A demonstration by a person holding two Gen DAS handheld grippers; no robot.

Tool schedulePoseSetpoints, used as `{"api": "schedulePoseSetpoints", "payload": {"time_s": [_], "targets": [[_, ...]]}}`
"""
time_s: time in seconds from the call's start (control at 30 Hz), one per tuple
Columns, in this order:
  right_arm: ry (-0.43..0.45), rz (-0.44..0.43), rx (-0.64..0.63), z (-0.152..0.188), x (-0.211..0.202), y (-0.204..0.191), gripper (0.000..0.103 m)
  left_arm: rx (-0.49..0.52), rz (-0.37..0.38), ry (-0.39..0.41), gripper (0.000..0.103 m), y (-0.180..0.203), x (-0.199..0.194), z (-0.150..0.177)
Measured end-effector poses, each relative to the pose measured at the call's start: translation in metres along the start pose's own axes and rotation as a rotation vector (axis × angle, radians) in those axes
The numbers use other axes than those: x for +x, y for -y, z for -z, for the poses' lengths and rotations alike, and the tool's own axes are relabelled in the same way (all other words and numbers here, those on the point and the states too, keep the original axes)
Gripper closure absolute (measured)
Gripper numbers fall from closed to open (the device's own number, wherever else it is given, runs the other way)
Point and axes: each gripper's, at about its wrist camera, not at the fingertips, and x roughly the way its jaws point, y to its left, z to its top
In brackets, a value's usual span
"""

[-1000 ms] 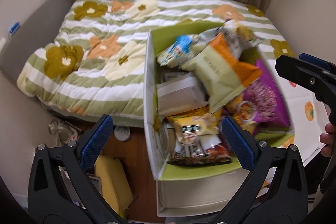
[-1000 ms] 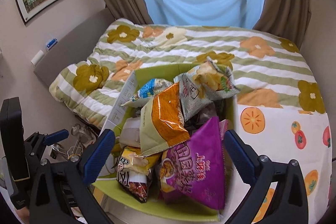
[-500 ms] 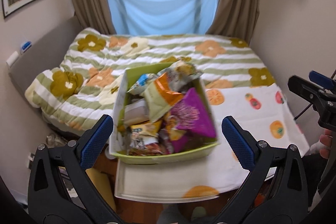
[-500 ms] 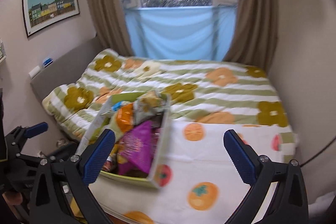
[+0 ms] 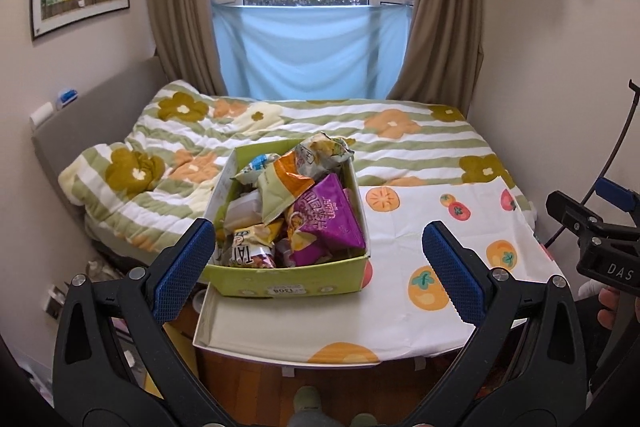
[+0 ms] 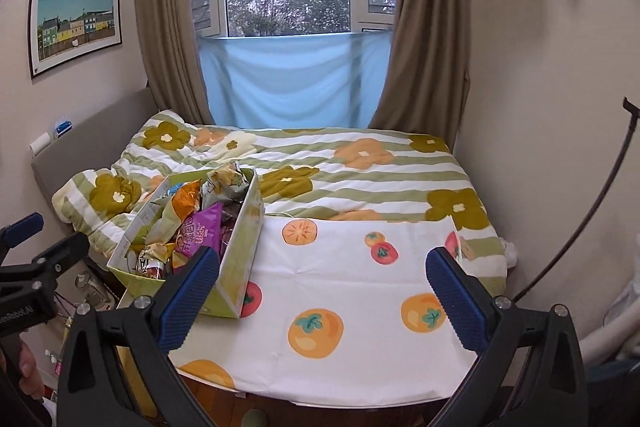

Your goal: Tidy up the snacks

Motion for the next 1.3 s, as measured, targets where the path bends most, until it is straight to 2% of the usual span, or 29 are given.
{"api": "schedulePoseSetpoints", "payload": {"time_s": [0.8, 1.3], "targets": [[0.008, 0.044, 0.033, 0.0099, -0.0099, -0.0003, 0.0, 0.034, 0.027, 0.026, 0.001, 0.0055, -0.0046, 0.001], [0.015, 0.041, 0.037, 0.0085, -0.0088, -0.0027, 0.0, 0.024, 0.02, 0.031, 0.001, 0.0033, -0.0034, 0.0027]]}}
